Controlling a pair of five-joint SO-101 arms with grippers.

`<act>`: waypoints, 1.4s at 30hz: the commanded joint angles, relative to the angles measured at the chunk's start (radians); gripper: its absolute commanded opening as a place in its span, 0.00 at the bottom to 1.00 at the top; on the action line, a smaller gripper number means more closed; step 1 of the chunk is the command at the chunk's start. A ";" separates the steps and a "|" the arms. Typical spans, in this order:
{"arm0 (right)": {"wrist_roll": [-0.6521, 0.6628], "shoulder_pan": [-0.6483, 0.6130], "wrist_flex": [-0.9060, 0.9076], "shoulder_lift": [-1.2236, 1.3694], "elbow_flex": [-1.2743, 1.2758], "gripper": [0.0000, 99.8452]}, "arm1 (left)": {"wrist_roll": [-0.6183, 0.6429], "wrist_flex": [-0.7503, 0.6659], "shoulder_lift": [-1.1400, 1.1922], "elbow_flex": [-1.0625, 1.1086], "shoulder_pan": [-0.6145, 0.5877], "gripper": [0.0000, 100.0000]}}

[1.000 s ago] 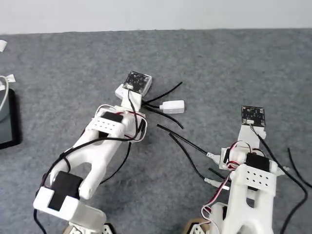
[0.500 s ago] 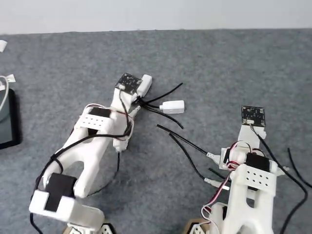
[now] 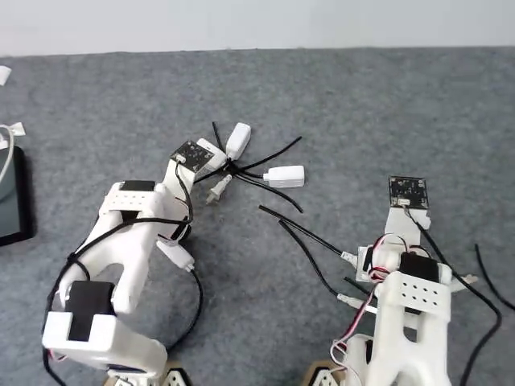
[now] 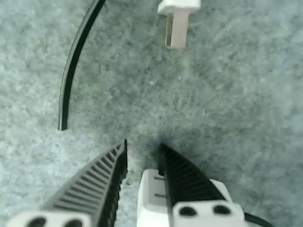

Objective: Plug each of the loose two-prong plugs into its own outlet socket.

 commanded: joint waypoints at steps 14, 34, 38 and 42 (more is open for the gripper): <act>0.017 -0.012 -0.013 -0.028 -0.009 0.10 | 0.632 0.166 -0.509 0.079 0.172 0.02; 0.017 -0.010 -0.012 -0.030 -0.009 0.10 | 0.727 -0.068 -0.414 0.401 0.020 0.02; 0.017 -0.012 -0.012 -0.030 -0.009 0.10 | 0.628 -0.032 -0.416 0.403 -0.018 0.02; 0.017 -0.012 -0.012 -0.030 -0.009 0.10 | 0.609 -0.037 -0.417 0.403 -0.021 0.02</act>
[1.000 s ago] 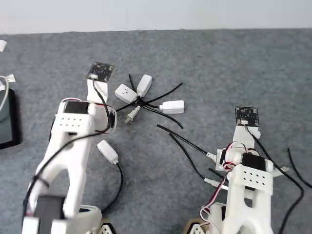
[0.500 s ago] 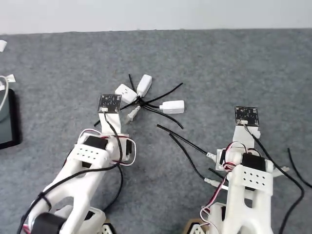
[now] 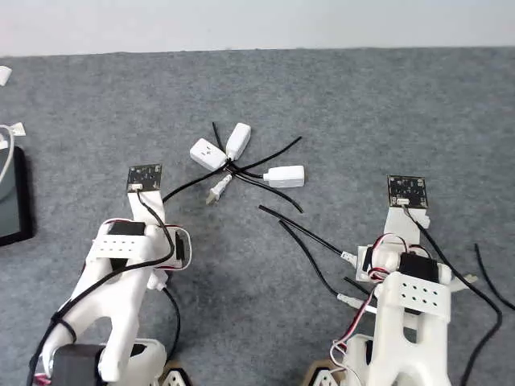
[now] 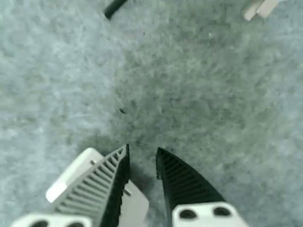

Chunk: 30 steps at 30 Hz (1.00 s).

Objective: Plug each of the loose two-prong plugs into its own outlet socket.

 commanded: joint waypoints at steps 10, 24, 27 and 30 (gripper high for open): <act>0.011 -0.007 -0.010 -0.025 -0.009 0.10 | -0.051 0.015 -0.009 -0.025 0.005 0.06; 0.043 -0.007 -0.007 -0.025 -0.008 0.10 | -0.052 0.196 -0.509 0.071 0.014 0.10; 0.043 -0.007 -0.007 -0.025 -0.008 0.10 | -0.054 0.216 -0.592 0.147 0.014 0.11; 0.043 -0.007 -0.008 -0.025 -0.008 0.10 | -0.054 0.216 -0.649 0.214 0.006 0.13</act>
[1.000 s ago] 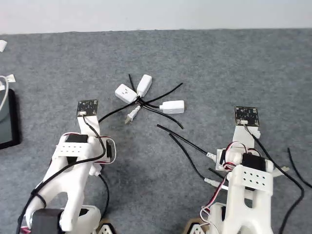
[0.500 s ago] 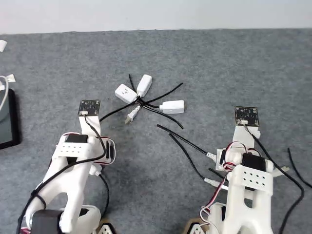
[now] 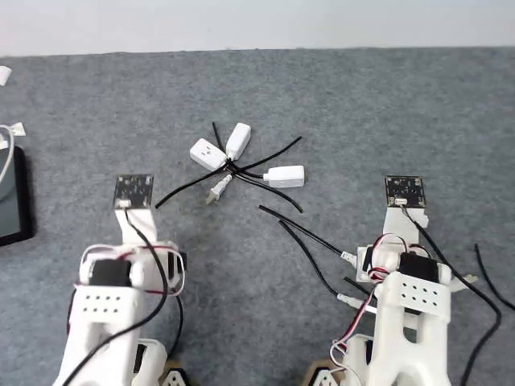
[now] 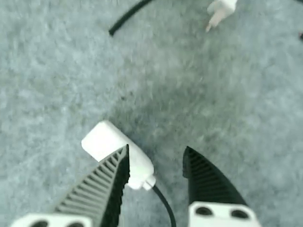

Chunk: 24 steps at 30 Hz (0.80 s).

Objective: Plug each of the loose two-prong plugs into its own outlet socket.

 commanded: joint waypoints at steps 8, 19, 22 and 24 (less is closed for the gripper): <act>0.012 -0.007 -0.012 -0.019 -0.008 0.10 | -0.009 0.017 -0.101 0.087 -0.057 0.17; 0.012 -0.008 -0.012 -0.016 -0.006 0.10 | -0.011 0.008 -0.055 0.070 -0.175 0.17; 0.012 -0.008 -0.012 -0.016 -0.006 0.10 | -0.011 -0.011 0.078 0.030 -0.164 0.17; 0.012 -0.008 -0.012 -0.016 -0.006 0.10 | -0.011 -0.018 0.189 -0.004 -0.135 0.17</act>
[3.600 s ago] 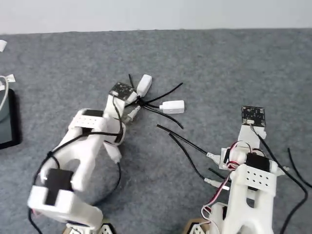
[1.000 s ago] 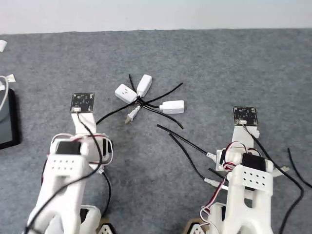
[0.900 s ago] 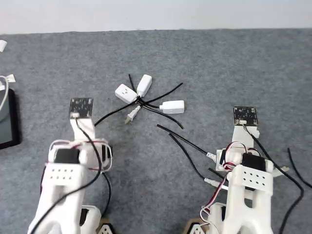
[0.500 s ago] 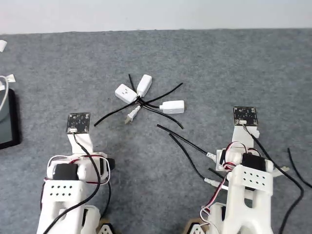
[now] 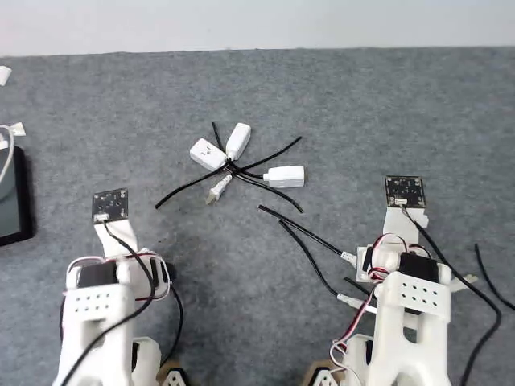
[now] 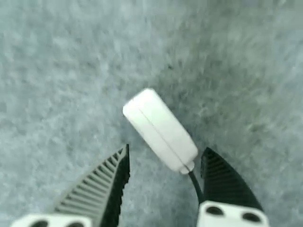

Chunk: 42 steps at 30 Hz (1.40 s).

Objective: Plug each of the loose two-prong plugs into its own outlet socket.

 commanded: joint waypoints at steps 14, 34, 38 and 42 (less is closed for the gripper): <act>0.014 -0.008 -0.013 -0.019 0.002 0.10 | -0.002 -0.199 0.485 -0.219 0.089 0.17; 0.014 -0.008 -0.013 -0.021 0.003 0.10 | 0.207 -0.198 0.456 -0.372 0.382 0.01; 0.014 -0.008 -0.013 -0.021 0.003 0.10 | 0.334 -0.135 0.453 -0.532 0.477 0.02; 0.014 -0.008 -0.013 -0.021 0.003 0.10 | 0.448 -0.133 0.531 -0.659 0.551 0.02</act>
